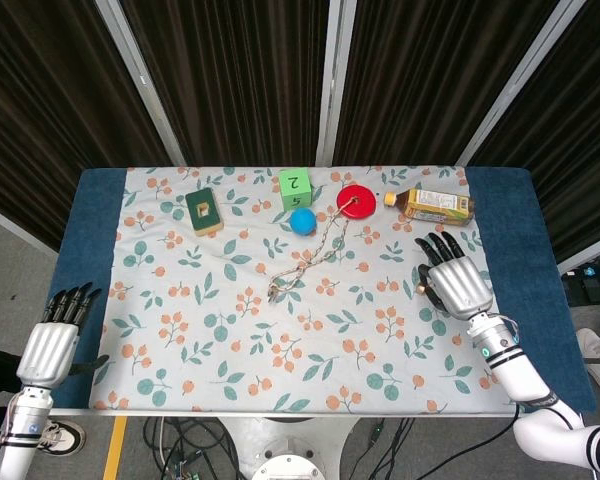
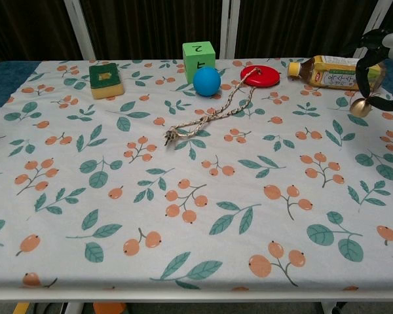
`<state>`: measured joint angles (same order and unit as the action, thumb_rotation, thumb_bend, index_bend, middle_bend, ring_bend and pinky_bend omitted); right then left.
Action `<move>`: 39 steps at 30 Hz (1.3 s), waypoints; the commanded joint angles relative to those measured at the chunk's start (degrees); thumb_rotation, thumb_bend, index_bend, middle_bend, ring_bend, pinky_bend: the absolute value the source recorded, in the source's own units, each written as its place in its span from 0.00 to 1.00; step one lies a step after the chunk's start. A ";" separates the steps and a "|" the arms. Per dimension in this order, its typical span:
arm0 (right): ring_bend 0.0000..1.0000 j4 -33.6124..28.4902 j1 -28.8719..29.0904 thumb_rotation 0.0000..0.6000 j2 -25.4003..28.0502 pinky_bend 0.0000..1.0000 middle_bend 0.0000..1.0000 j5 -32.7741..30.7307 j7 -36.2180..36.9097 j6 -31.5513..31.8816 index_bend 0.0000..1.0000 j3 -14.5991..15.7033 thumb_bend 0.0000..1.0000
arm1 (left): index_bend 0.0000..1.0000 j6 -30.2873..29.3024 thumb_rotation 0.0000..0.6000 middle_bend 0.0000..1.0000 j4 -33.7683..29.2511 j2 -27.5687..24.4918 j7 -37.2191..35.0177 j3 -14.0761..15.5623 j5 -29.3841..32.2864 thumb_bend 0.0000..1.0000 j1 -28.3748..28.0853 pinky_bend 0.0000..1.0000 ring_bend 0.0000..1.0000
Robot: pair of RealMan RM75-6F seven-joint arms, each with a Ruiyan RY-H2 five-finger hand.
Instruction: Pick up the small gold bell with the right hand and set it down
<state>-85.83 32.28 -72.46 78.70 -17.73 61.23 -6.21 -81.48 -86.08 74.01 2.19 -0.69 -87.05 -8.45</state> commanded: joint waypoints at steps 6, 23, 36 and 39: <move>0.00 0.53 -0.74 1.00 -1.48 0.00 0.13 1.92 -7.93 3.59 0.79 0.07 0.36 | 0.00 0.50 1.00 0.00 0.24 0.42 0.01 0.28 -0.13 0.00 -0.18 0.01 0.00; 0.00 1.99 -2.03 1.00 -0.35 0.00 0.14 2.82 -3.30 6.23 0.82 -1.44 0.38 | 0.00 0.37 1.00 0.00 0.05 0.31 0.15 0.26 -0.18 0.00 -0.22 0.01 0.00; 0.00 3.70 -3.23 1.00 -2.80 0.00 0.16 0.48 -9.42 7.12 0.84 -2.43 0.39 | 0.00 0.73 1.00 0.00 0.19 0.52 0.17 0.45 -0.26 0.00 -0.39 0.01 0.00; 0.00 -2.03 -3.04 1.00 -1.23 0.00 0.16 -2.23 -2.89 2.21 0.85 -2.14 0.39 | 0.00 0.72 1.00 0.00 0.19 0.36 -0.08 0.32 0.08 0.00 -0.31 0.01 0.00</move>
<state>-85.36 29.56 -73.29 81.72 -23.49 65.79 -7.91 -80.75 -85.88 74.38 2.11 -0.36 -86.98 -8.78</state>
